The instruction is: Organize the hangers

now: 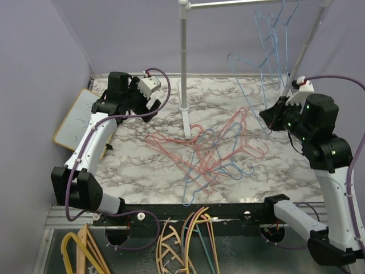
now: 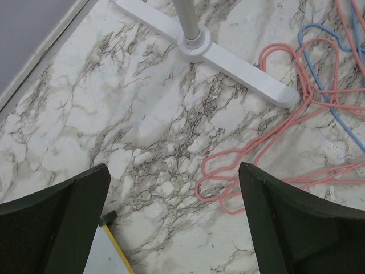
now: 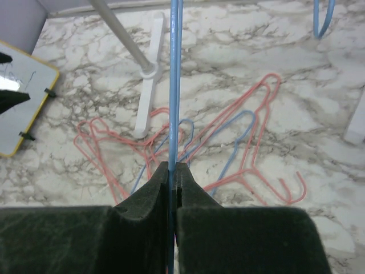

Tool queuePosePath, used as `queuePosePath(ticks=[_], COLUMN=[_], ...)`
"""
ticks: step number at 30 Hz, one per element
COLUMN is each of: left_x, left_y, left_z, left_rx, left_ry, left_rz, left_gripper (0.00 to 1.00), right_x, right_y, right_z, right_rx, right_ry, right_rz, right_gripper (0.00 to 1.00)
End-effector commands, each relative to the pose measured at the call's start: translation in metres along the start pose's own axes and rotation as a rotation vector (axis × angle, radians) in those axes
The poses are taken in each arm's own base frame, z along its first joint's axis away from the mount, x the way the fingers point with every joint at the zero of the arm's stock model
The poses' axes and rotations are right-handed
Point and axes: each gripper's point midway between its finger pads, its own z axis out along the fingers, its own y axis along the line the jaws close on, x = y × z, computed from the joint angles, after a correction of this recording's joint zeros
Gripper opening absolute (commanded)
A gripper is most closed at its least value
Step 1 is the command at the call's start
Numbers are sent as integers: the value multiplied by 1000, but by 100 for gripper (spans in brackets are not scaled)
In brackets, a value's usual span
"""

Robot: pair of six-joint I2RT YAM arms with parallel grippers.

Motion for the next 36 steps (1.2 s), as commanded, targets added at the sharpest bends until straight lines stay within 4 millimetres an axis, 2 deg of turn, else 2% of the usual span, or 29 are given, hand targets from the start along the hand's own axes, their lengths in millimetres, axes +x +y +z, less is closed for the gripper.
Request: queuePosePath(ticks=[1,4,9,14,20,25,30,31,36], left_x=[-6,10,37,49,51,53,60,66,79], left_y=[17,17,2,-2,3,7,-11,-16,-37], left_z=[-19,-12,0,7,12,16,30,37,55], left_rx=[-119,-98,13,23,27,61,165,190,238], left_ry=[-8,74,184,197,218,270,325,341,355], left_rz=[-113,-127,-138,-145,-134,-88,-59,-54,1], left_gripper=[99,99,99,99,99,99,99,99,99], right_x=[-74,-102,-131,-141,-151,-146,-132,-129,-125], right_y=[-1,3,11,13,10,7,-4,-7,-16], right_z=[16,29,48,67,96,124,139,141,142], right_rx=[54,52,19,8,15,9,42,53,101], right_ry=[-164,-201,-254,-255,-247,-207,-190,-184,-181], right_rz=[-66,-71,-66,-67,-78,-69,-64,-64,-69], right_gripper=[1,1,1,1,1,1,1,1,1])
